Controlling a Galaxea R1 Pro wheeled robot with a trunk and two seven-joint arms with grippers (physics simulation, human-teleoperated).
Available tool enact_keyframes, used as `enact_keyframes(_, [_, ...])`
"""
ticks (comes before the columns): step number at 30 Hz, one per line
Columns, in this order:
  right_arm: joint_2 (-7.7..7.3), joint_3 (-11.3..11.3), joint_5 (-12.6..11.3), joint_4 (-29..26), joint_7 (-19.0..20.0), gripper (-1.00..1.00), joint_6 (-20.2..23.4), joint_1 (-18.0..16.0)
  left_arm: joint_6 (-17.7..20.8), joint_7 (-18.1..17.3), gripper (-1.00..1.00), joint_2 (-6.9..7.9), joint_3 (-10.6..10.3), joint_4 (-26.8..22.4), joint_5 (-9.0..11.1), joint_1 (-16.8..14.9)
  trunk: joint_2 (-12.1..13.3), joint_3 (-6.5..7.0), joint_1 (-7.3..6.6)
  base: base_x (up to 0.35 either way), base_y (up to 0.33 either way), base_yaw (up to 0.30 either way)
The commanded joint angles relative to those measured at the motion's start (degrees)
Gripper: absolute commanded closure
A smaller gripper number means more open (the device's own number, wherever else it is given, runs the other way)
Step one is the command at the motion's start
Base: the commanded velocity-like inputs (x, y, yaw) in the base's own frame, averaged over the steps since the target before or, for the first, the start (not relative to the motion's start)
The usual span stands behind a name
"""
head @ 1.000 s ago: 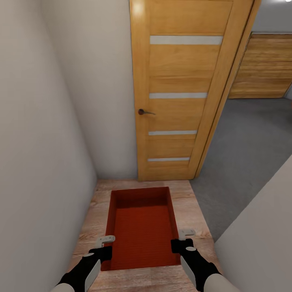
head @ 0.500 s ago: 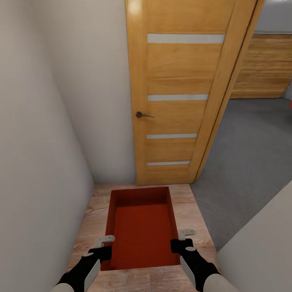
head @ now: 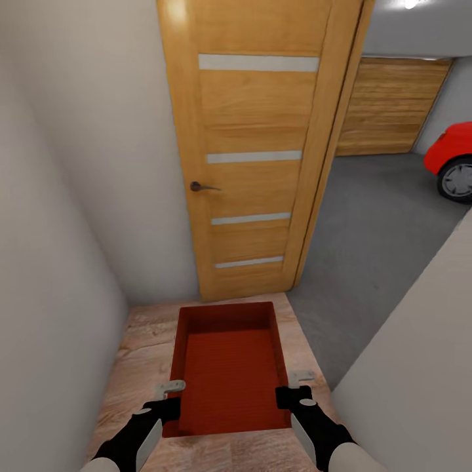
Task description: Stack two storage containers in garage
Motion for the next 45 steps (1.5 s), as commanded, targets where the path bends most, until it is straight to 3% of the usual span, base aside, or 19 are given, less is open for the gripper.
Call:
enact_keyframes(1, [-0.01, -1.9, 0.9, -0.1, -0.1, 1.0, 0.4, -0.1, 0.3, 0.4, 1.0, 0.05, -1.0, -0.3, -0.8, 0.1, -0.1, -0.11, 0.03, 0.0, 0.0, -0.272])
enact_keyframes(14, [-0.02, -2.0, 0.9, -0.1, -0.1, 1.0, 0.4, -0.1, 0.3, 0.4, 1.0, 0.05, -1.1, -0.3, -0.8, 0.1, -0.1, -0.11, 0.03, 0.0, 0.0, -0.264])
enact_keyframes(35, [-0.02, -2.0, 0.8, -0.1, -0.1, 1.0, 0.5, -0.1, 0.4, 0.4, 1.0, 0.05, -1.1, -0.3, -0.9, 0.1, -0.1, -0.11, 0.03, 0.16, 0.12, -0.013])
enact_keyframes(45, [-0.02, -2.1, 0.6, -0.1, -0.2, 1.0, 0.5, -0.1, 0.4, 0.4, 1.0, 0.05, -1.1, -0.4, -0.9, 0.1, -0.1, -0.11, 0.03, 0.004, 0.002, -0.21])
